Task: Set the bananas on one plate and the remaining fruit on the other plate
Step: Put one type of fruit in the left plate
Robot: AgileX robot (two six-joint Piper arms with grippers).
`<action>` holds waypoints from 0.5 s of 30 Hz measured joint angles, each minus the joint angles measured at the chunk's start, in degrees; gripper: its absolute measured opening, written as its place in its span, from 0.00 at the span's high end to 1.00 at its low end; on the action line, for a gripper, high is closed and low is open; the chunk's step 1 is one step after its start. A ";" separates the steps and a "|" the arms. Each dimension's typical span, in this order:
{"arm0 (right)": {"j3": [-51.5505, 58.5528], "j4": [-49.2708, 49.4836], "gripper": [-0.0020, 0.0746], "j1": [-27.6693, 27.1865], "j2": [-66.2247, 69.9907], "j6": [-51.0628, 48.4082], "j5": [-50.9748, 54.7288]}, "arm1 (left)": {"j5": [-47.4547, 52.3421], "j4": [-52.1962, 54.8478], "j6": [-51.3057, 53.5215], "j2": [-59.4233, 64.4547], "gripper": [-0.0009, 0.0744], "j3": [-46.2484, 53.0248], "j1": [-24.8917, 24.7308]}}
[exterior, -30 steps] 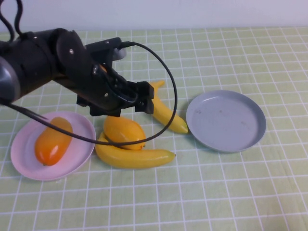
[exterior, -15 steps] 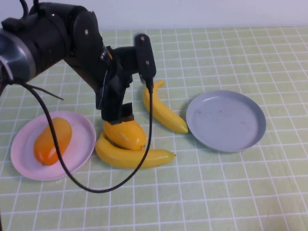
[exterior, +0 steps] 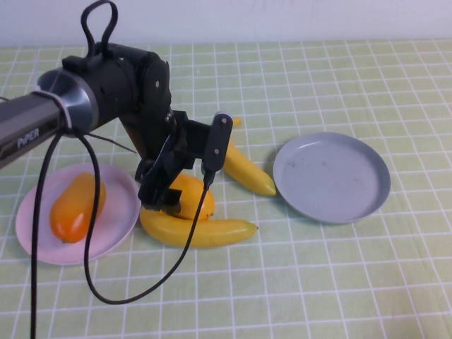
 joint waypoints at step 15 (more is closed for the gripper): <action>0.00 0.00 1.00 0.00 0.00 0.00 0.00 | -4.94 2.49 2.29 5.51 0.21 0.00 0.00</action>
